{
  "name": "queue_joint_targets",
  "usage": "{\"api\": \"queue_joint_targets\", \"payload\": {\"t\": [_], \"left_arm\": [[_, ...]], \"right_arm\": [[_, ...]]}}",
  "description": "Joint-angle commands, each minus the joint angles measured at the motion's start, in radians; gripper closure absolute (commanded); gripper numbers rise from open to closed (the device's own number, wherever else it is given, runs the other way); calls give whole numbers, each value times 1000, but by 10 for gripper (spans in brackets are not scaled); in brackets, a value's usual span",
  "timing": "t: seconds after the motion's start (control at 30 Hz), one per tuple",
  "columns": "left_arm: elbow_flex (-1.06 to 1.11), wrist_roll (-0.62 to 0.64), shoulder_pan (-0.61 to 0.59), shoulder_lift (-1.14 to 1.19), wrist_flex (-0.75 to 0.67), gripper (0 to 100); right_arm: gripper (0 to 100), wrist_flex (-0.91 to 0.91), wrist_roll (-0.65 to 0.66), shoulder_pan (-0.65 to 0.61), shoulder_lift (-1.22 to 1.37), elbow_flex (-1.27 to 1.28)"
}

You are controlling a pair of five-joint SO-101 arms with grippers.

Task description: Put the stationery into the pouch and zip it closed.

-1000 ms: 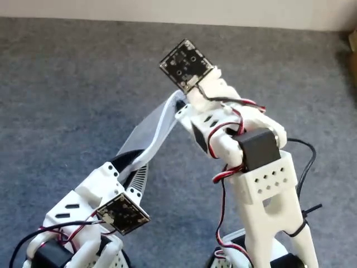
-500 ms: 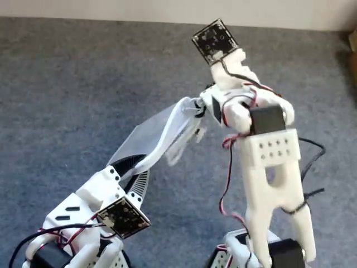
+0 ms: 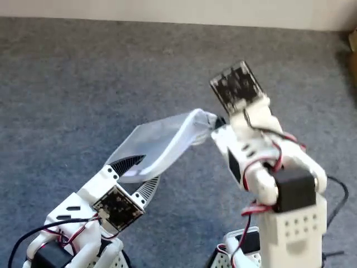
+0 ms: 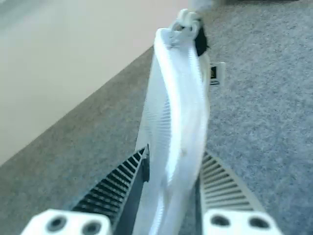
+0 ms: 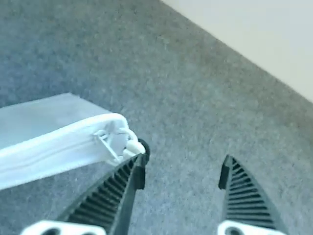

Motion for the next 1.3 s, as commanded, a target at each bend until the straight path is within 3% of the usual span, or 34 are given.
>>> {"api": "queue_joint_targets", "payload": {"t": [0.0, 0.5, 0.67, 0.73, 0.9, 1.27], "left_arm": [[-7, 26, -39, -8, -11, 825], [-7, 28, -65, -8, -11, 824], [-8, 28, -70, -8, -11, 820], [-10, 40, -71, -8, -11, 787], [-15, 212, -148, -8, -17, 703], [-62, 321, -205, -10, -11, 699]], "right_arm": [[765, -5, -9, -18, -142, 127], [765, -199, -12, -10, -740, 704], [765, -288, -117, 13, -924, 839], [765, -332, -146, 36, -941, 877], [765, -438, -213, 50, -908, 958], [765, -470, -292, 54, -909, 986]]}}
